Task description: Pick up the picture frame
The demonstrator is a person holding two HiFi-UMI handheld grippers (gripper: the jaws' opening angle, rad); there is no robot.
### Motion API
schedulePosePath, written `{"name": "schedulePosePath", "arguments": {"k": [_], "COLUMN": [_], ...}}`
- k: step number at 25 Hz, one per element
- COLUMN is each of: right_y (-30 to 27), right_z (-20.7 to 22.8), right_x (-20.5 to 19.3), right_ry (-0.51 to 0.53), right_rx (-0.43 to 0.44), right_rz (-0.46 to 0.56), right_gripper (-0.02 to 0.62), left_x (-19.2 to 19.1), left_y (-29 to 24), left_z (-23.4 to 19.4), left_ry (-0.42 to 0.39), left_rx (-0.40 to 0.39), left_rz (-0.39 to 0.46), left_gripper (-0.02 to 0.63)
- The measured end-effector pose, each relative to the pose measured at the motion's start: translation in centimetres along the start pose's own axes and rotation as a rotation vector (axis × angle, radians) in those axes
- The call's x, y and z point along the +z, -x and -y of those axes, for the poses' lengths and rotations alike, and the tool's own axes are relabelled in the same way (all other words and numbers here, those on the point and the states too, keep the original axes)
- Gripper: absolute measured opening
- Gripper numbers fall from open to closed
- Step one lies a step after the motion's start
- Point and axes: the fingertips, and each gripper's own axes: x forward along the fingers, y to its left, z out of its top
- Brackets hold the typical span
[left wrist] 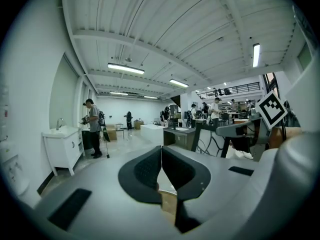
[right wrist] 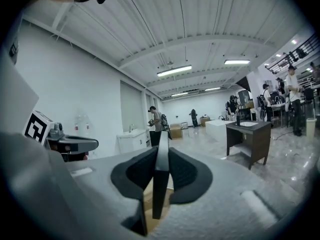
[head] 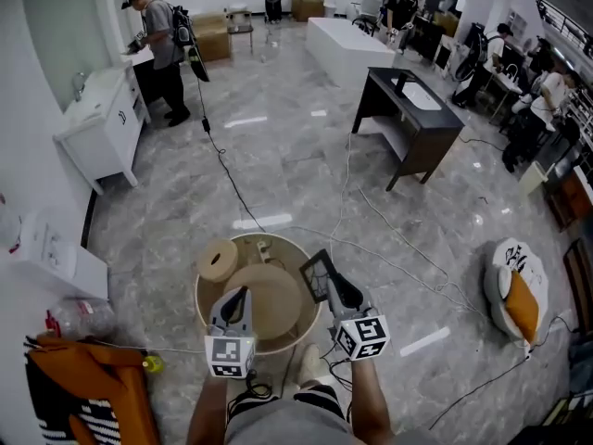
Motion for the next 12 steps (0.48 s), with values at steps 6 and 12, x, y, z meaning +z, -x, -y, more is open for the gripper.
{"name": "schedulePosePath", "arguments": {"k": [6,12], "right_y": [5.0,8.7], "right_z": [-2.5,-4.9], "right_x": [0.8,-0.4], "right_ry": [0.035,0.037], "right_rx": [-0.083,-0.124], "right_rz": [0.052,0.052], "right_gripper": [0.067,0.067], "left_x": [0.1,-0.3], "left_y": [4.7,8.4], "left_z": [-0.6,-0.5], "left_ry": [-0.022,-0.058], "left_rx": [0.001,-0.027], "left_rz": [0.001,0.009], "left_gripper": [0.020,0.020]}}
